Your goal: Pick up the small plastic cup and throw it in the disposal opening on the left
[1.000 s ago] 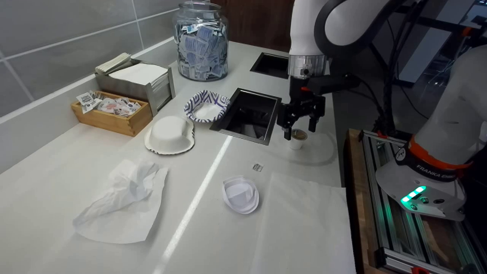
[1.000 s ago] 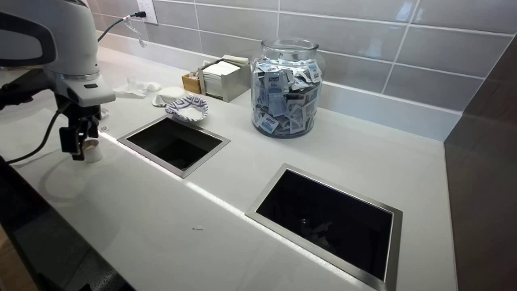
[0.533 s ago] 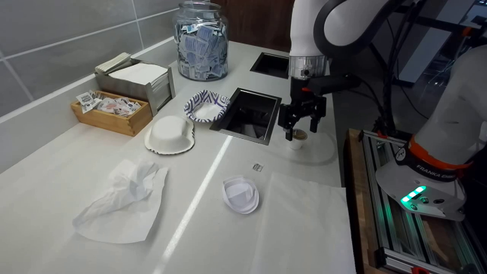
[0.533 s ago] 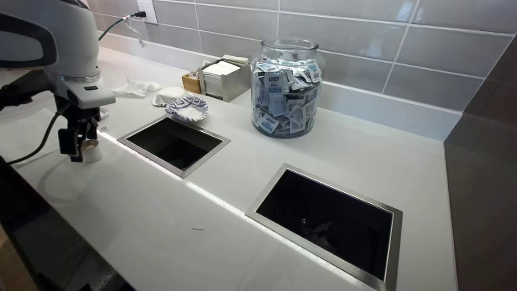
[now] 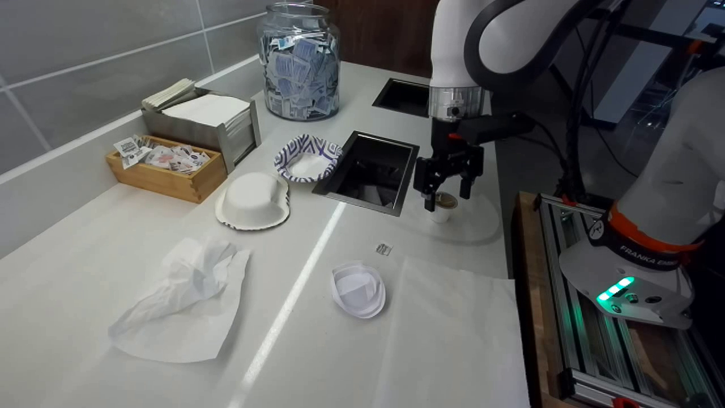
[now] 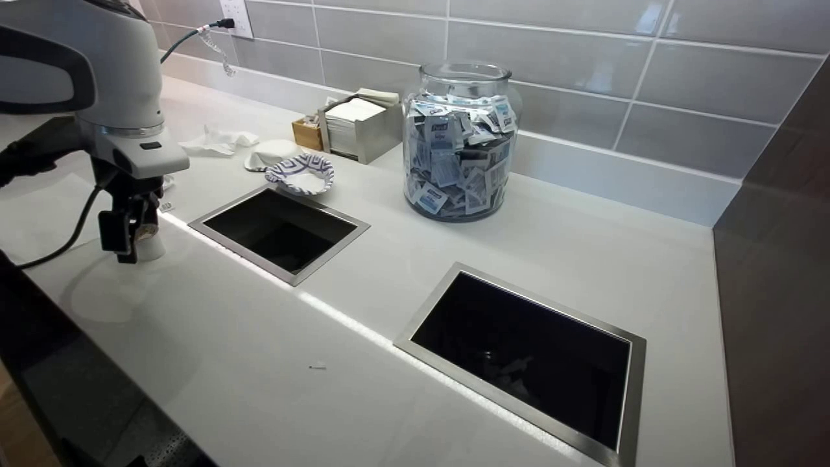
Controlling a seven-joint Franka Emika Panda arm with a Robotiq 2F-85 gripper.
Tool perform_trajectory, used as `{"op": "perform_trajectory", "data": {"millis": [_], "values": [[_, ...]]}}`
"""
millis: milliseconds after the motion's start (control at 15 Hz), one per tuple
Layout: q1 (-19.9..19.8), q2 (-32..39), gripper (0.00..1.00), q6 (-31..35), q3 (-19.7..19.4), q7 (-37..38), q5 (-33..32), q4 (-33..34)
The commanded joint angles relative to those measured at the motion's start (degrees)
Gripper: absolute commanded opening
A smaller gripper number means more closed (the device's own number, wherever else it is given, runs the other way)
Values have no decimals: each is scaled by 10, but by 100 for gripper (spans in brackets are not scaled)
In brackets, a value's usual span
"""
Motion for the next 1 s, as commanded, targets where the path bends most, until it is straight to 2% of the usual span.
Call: {"op": "perform_trajectory", "data": {"millis": [0, 400, 600, 667, 733, 800, 867, 933], "values": [[4, 13, 95, 19, -9, -23, 5, 0], [7, 16, 91, 28, -14, -46, 21, 1], [7, 19, 93, 30, -17, -58, 32, 1], [8, 19, 98, 35, -19, -65, 39, 1], [14, 16, 100, 44, -25, -99, 68, 1], [6, 11, 94, 26, -16, -56, 29, 1], [7, 11, 99, 31, -18, -71, 41, 1], [8, 11, 100, 34, -20, -79, 47, 1]]}}
